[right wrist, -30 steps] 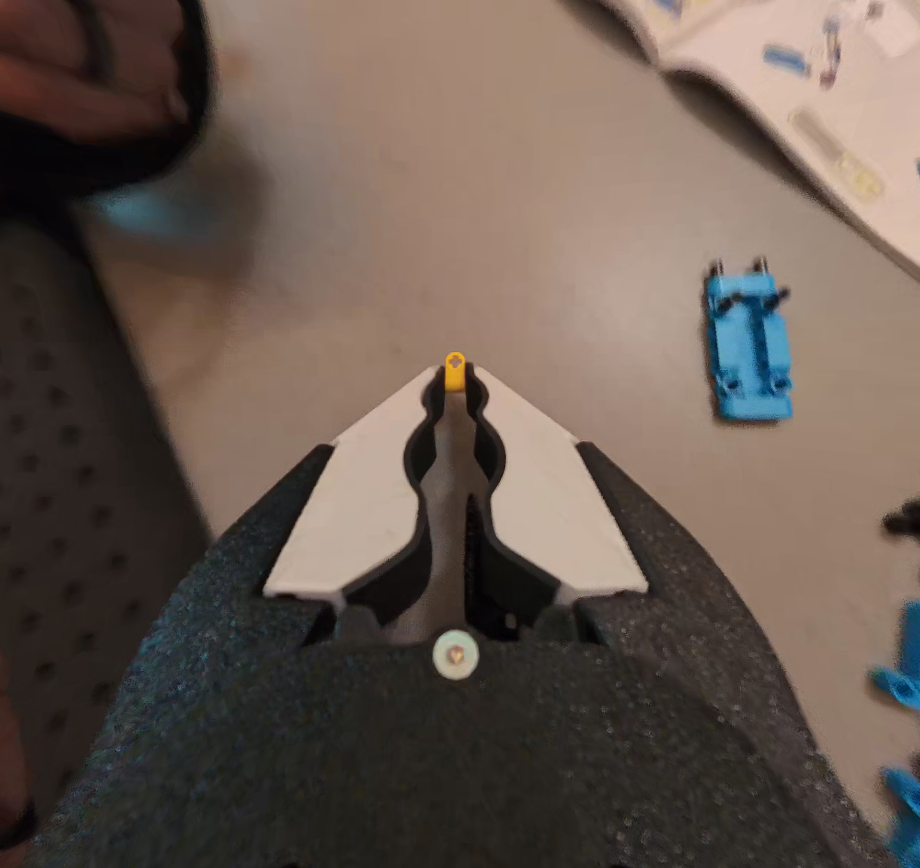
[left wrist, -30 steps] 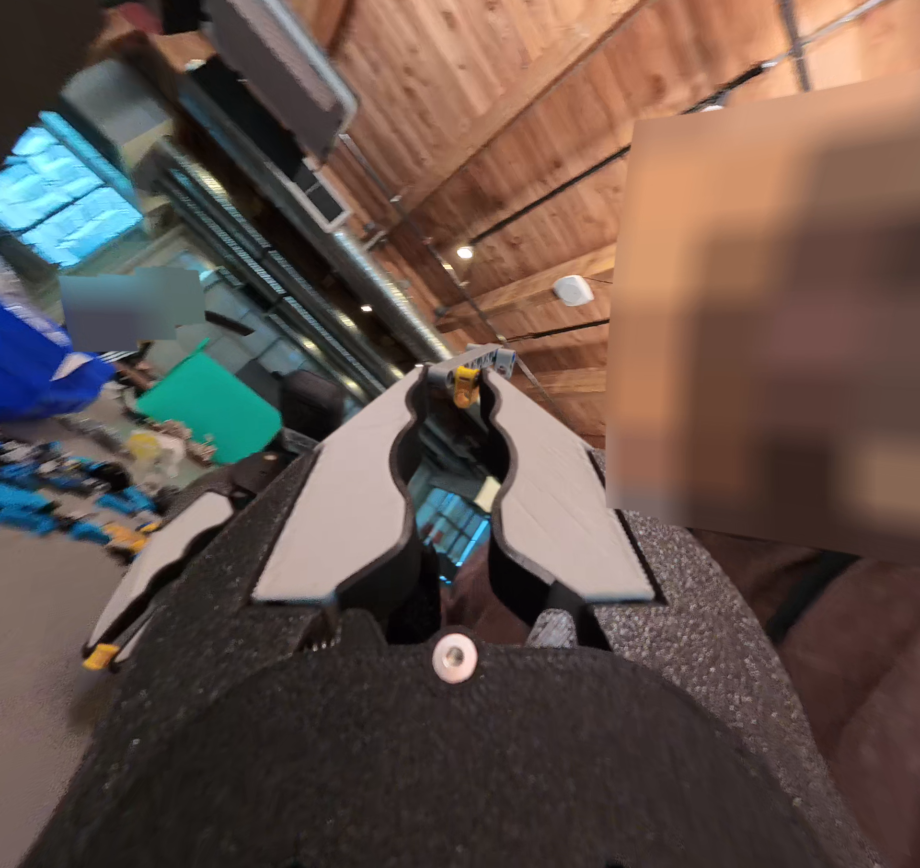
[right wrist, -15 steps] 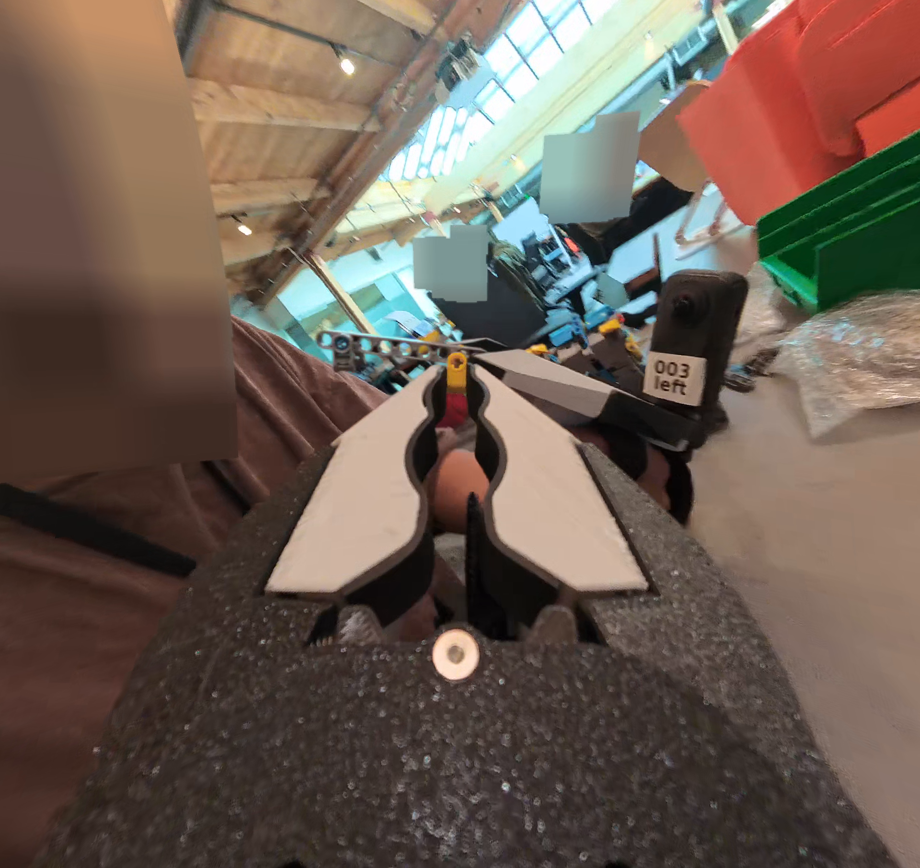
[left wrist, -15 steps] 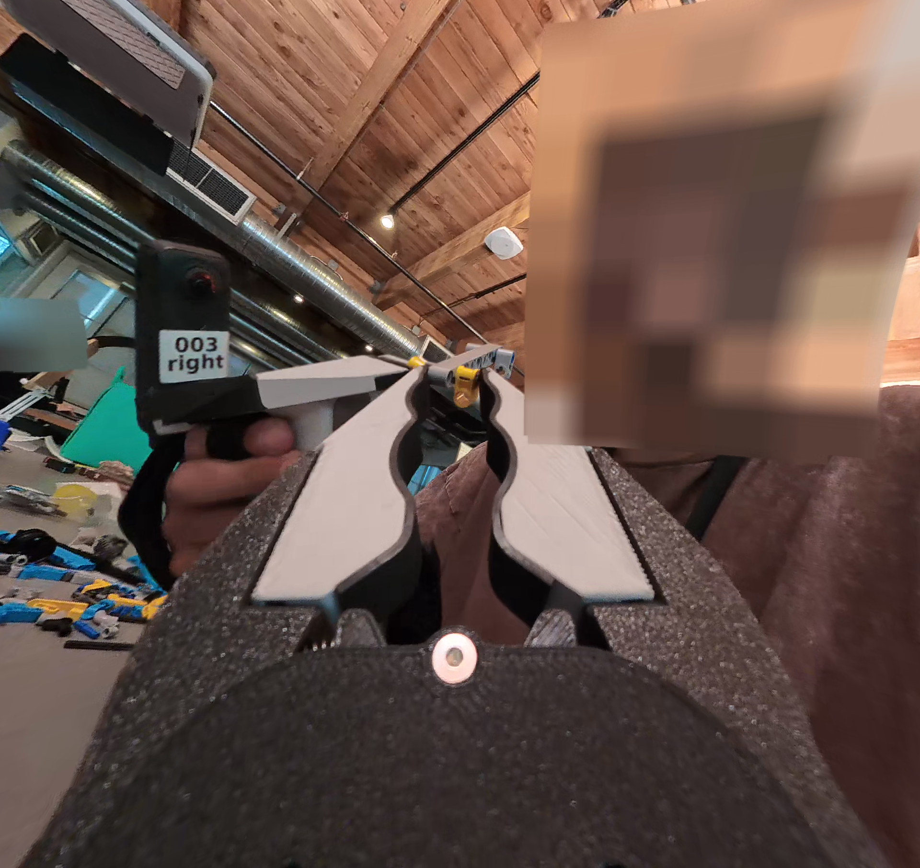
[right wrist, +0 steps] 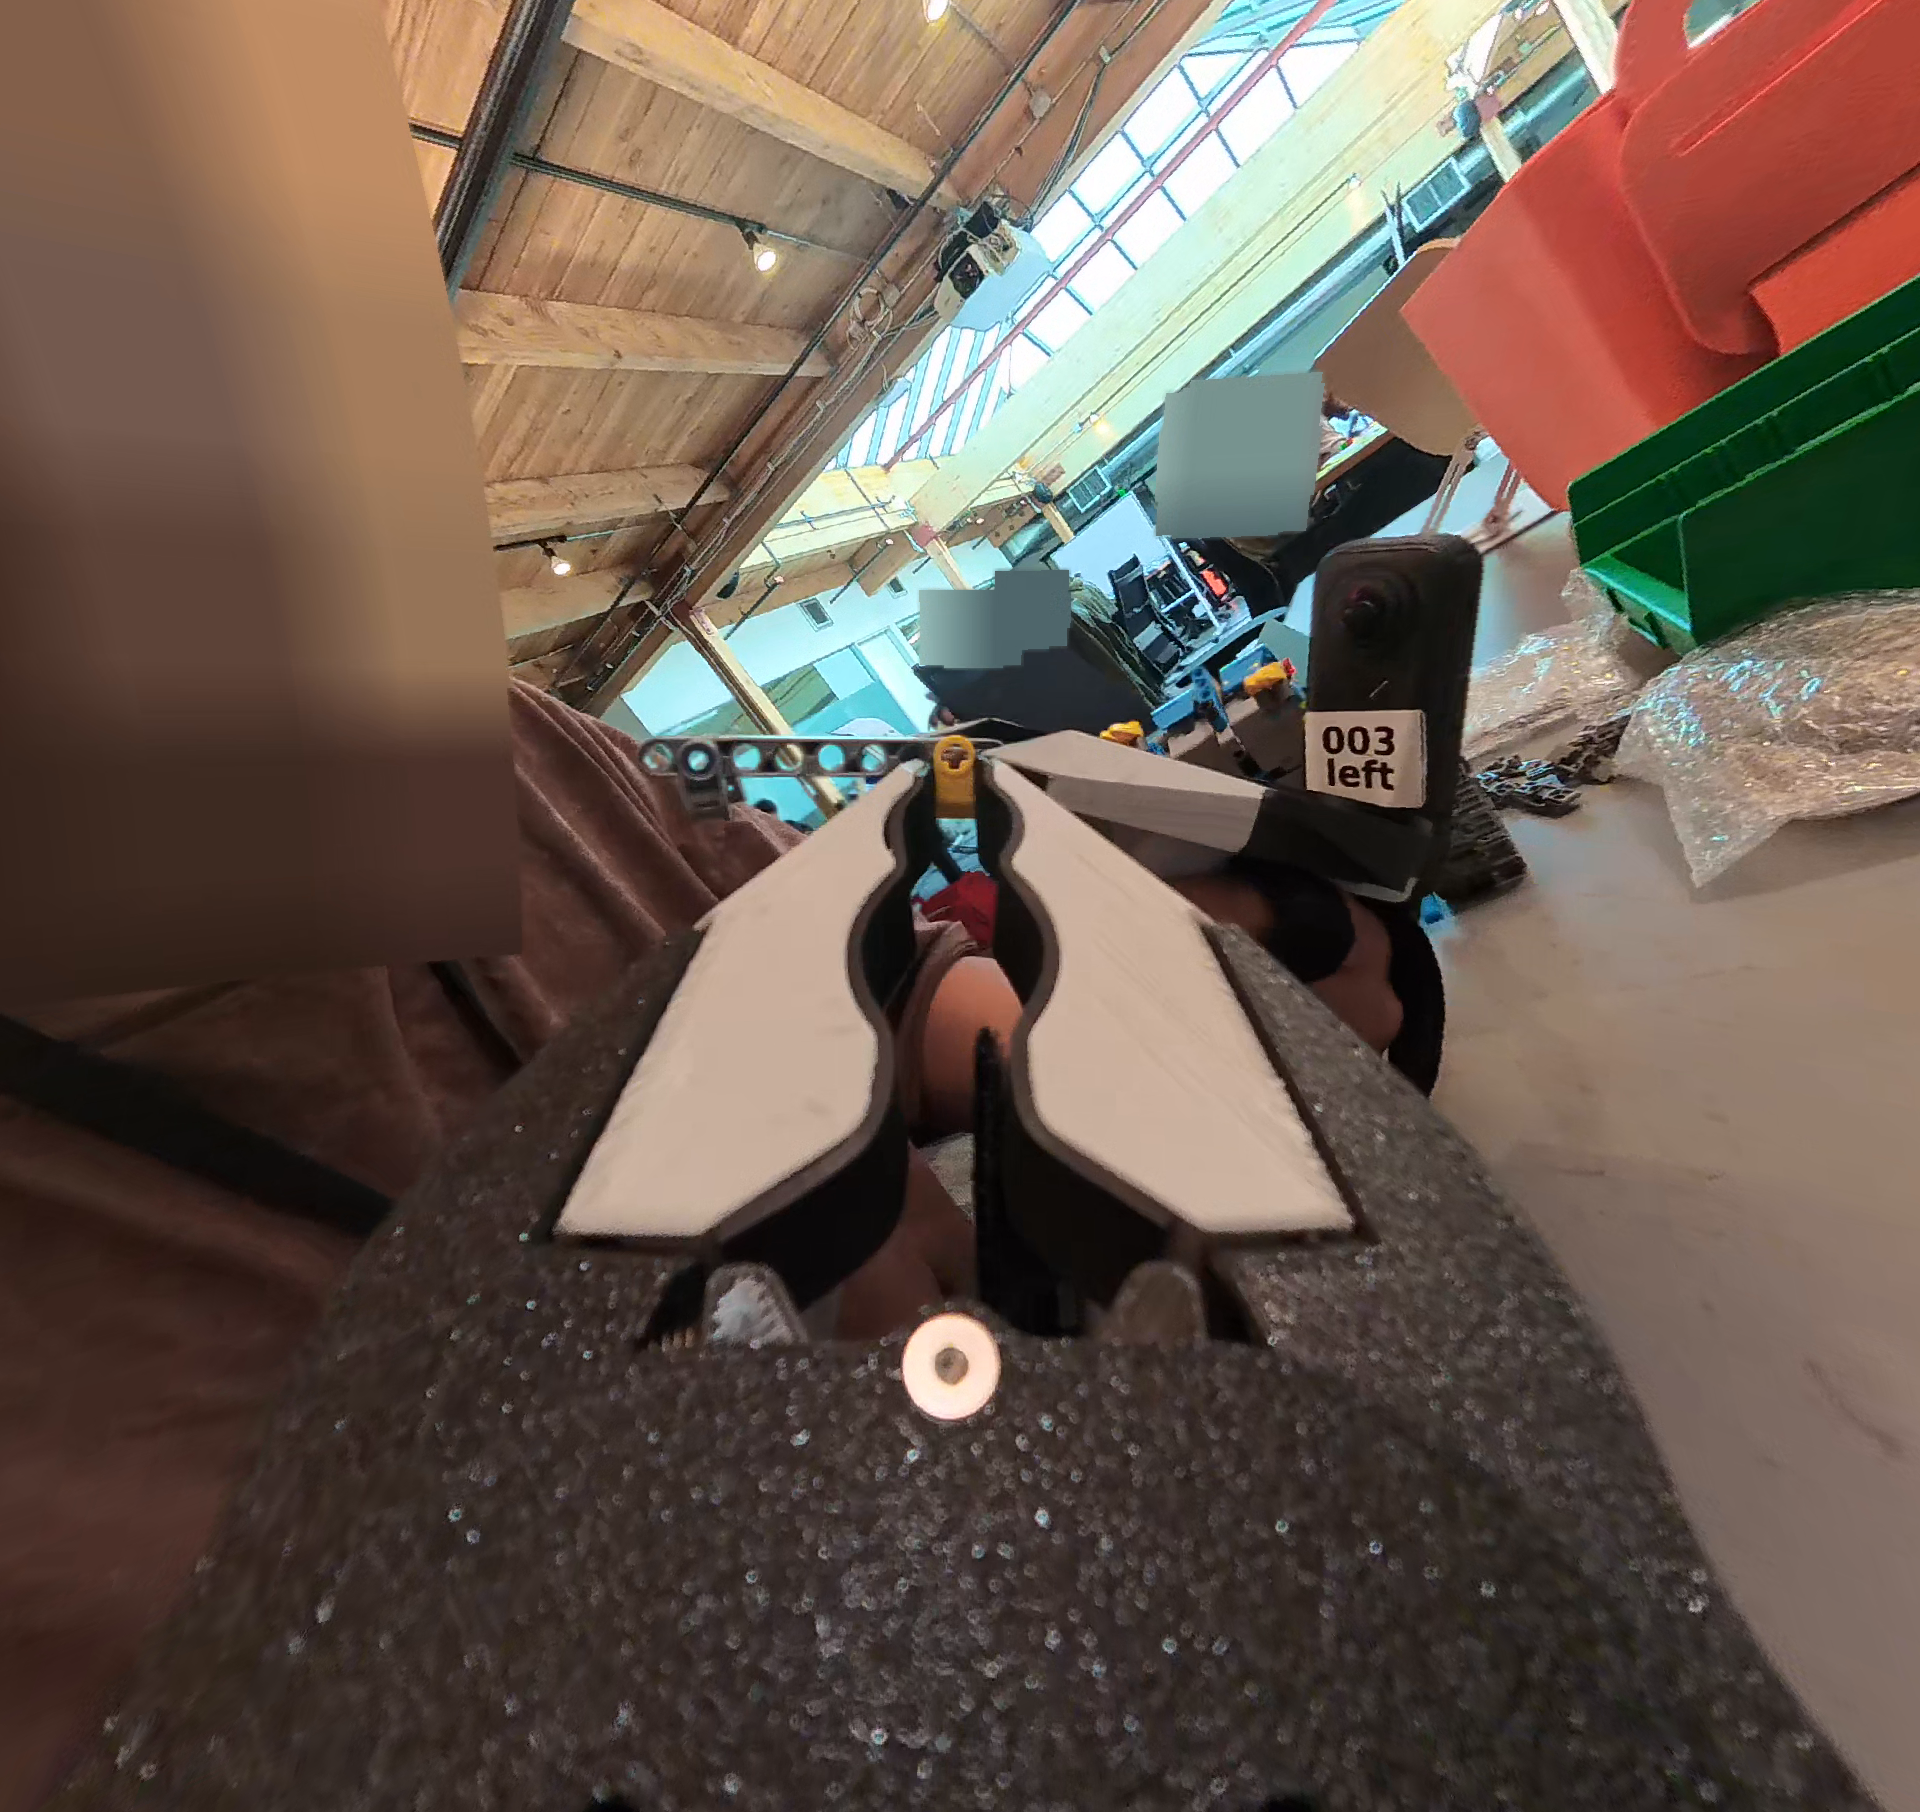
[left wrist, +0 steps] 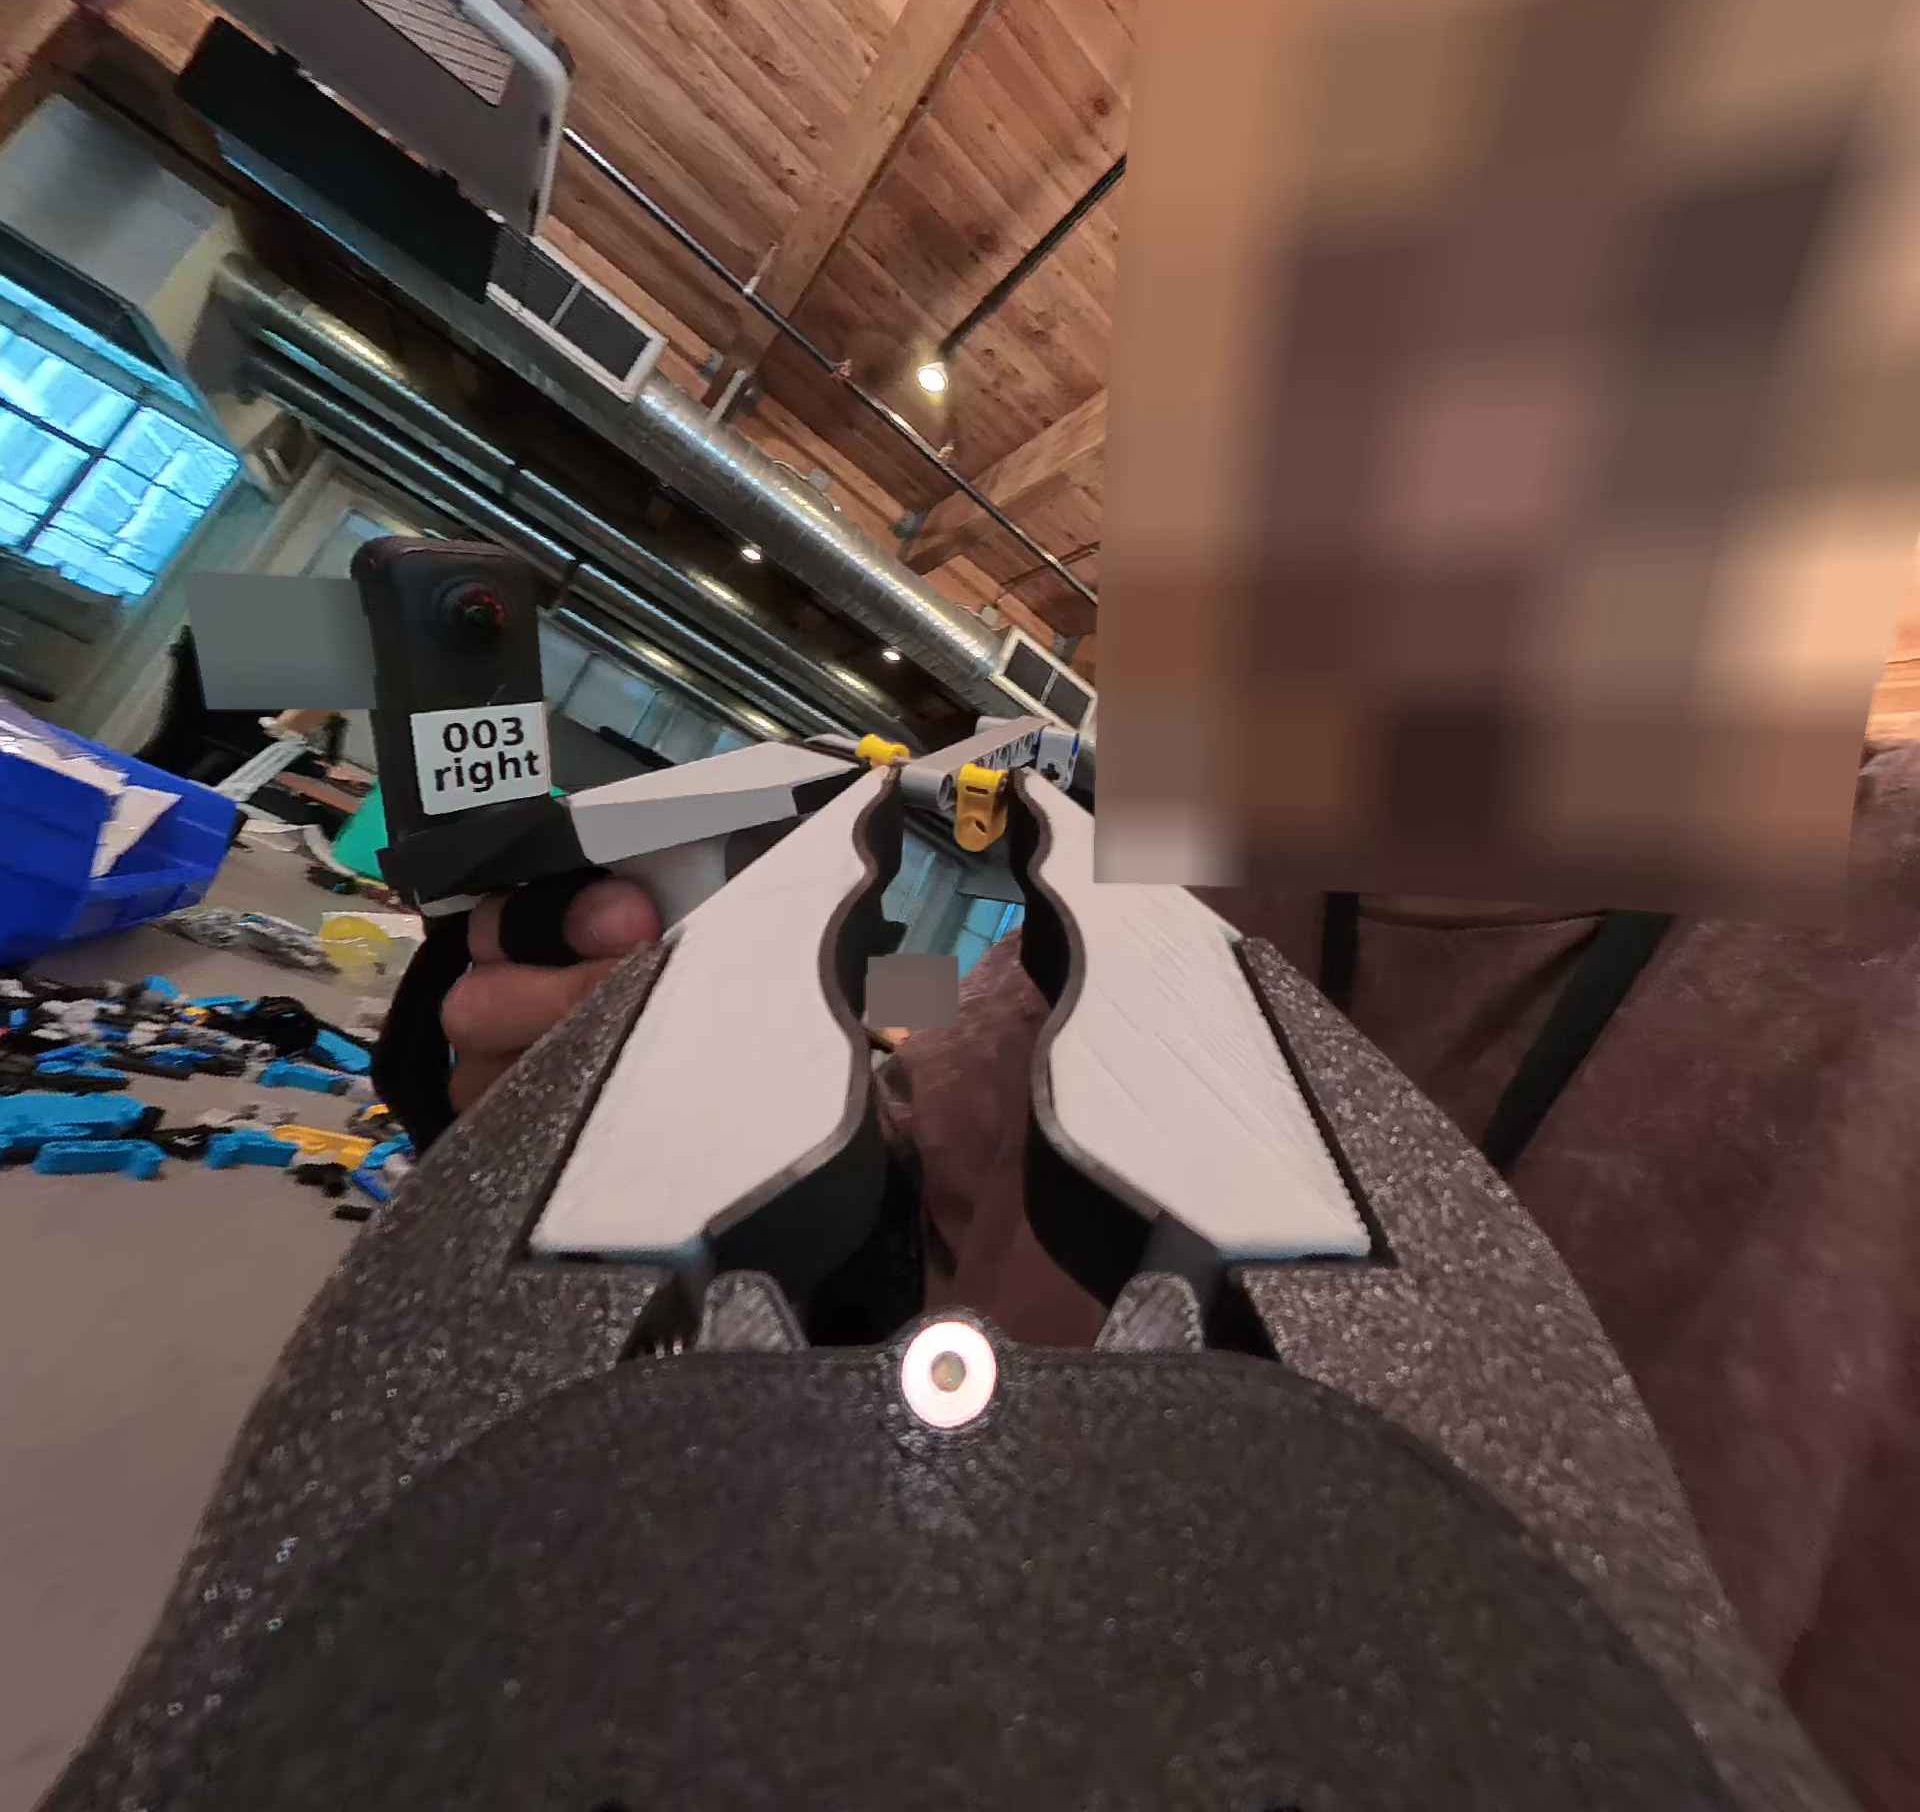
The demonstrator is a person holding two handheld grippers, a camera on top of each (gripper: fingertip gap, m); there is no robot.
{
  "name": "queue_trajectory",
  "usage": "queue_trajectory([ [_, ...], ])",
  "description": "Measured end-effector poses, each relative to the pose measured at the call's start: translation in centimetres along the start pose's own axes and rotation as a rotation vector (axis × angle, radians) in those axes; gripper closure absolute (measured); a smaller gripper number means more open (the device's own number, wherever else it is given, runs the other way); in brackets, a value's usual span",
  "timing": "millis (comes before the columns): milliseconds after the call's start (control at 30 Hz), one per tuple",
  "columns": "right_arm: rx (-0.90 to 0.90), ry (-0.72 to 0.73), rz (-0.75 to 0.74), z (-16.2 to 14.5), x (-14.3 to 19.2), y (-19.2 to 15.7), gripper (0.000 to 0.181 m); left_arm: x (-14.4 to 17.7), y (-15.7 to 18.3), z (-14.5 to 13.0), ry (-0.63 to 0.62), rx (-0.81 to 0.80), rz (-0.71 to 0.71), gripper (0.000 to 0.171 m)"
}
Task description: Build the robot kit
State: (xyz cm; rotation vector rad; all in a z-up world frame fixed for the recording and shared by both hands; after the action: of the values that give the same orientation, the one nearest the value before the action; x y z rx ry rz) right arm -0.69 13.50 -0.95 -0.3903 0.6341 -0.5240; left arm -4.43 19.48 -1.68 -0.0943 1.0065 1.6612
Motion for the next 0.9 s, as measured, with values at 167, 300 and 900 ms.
queue_trajectory([
  [167,-0.046,-0.006,0.050,-0.1,1.0,0.2,0.174,-0.4,-0.6,-0.5,-0.023,-0.064,0.082,0.152],
  [300,-0.034,-0.044,0.037,-0.1,2.2,0.5,0.174,-0.7,-1.4,-0.8,-0.045,-0.085,0.153,0.152],
  [900,-0.133,0.012,0.167,-0.4,4.2,1.8,0.174,-0.9,-2.9,-1.3,-0.085,-0.126,0.283,0.152],
])
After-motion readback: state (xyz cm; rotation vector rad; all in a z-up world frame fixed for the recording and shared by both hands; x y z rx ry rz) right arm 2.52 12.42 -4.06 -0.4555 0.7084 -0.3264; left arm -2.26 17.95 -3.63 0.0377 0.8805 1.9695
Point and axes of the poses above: each gripper's, where its closed fingertips meet, x back along the fingers, z out of its top, y = z × x across the jaws, the point moved 4 cm from there along x, back along the fingers, and after that the axes turned 14 degrees about z, right-handed, at the moved point
